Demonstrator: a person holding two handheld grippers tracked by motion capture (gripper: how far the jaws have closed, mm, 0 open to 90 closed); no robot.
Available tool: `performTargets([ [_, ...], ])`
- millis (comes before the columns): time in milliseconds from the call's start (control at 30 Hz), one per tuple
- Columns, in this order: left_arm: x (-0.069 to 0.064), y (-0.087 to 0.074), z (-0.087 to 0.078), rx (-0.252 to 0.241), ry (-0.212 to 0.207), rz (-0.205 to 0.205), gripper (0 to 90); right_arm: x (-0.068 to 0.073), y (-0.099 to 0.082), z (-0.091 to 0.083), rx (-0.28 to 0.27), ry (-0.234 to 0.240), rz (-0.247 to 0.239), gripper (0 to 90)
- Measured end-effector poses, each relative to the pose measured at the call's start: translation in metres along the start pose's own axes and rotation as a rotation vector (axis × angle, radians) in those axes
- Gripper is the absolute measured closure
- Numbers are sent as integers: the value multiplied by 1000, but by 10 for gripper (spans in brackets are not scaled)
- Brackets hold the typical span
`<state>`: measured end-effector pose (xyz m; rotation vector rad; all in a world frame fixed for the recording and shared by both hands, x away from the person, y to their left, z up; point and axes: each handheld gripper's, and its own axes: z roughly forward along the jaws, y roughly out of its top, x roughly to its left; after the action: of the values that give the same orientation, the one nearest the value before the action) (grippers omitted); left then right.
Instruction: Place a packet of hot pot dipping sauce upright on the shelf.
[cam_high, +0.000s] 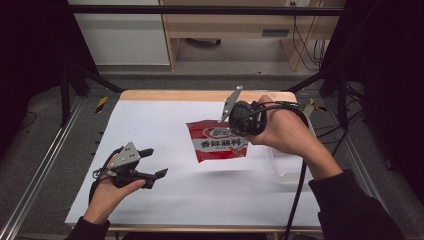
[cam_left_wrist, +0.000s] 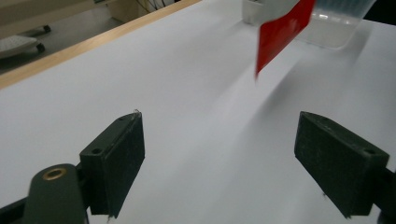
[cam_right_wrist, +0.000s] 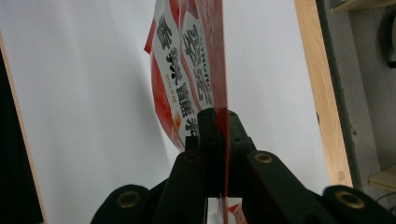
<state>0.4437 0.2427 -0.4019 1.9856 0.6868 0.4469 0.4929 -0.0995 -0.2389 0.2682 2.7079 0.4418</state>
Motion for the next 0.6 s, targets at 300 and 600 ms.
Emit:
performTargets([
  [300,9,-19,-1,26,83,-21,124,-12,-28,-23,-1,-26,78,896],
  [600,7,-33,2,16,138,-49,87,-23,-54,-39,-6,-43,146,896],
])
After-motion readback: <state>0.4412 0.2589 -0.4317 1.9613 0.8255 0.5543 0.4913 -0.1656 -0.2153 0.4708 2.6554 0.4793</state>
